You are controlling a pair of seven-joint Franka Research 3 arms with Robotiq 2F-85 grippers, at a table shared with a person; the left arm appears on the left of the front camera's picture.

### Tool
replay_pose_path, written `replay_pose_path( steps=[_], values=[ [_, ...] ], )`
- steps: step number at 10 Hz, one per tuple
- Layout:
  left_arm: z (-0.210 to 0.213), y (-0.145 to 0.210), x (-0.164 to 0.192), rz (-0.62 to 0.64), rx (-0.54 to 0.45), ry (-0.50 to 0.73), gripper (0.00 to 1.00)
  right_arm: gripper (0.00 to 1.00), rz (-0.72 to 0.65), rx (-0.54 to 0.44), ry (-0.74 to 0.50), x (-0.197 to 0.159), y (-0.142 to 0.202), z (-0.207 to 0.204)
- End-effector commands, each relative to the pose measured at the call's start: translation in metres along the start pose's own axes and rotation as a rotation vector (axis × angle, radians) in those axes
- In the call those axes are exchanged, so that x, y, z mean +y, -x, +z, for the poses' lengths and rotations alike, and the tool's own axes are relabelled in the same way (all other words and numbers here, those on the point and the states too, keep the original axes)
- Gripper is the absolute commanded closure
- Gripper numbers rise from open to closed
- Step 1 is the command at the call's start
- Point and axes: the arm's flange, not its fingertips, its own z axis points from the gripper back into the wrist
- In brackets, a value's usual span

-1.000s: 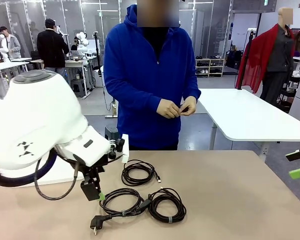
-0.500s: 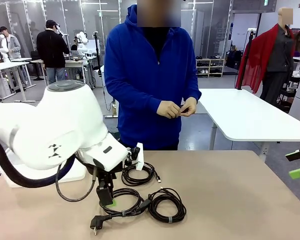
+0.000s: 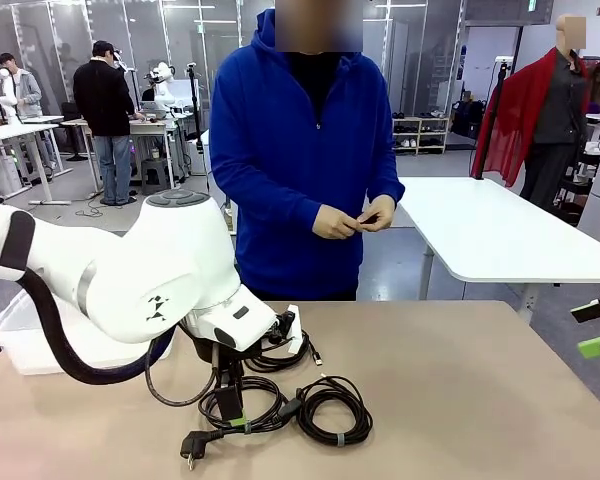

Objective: Organize and store the cables.
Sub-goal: Place the Power Cable into the Organizing box.

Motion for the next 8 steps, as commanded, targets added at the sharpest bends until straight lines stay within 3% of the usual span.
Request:
replay_pose_path(
  steps=[1, 3, 8],
  values=[
    [-0.010, -0.007, 0.008, -0.011, 0.023, 0.055, 0.00, 0.00, 0.002, -0.018, 0.002, -0.001, -0.001, 0.001],
    [-0.019, -0.008, 0.013, -0.011, 0.027, 0.097, 0.00, 0.00, 0.002, -0.018, 0.002, -0.001, -0.001, 0.001],
    [-0.026, -0.005, 0.008, 0.009, 0.030, 0.057, 0.00, 0.00, 0.002, -0.018, 0.002, -0.001, -0.001, 0.001]
  ],
)
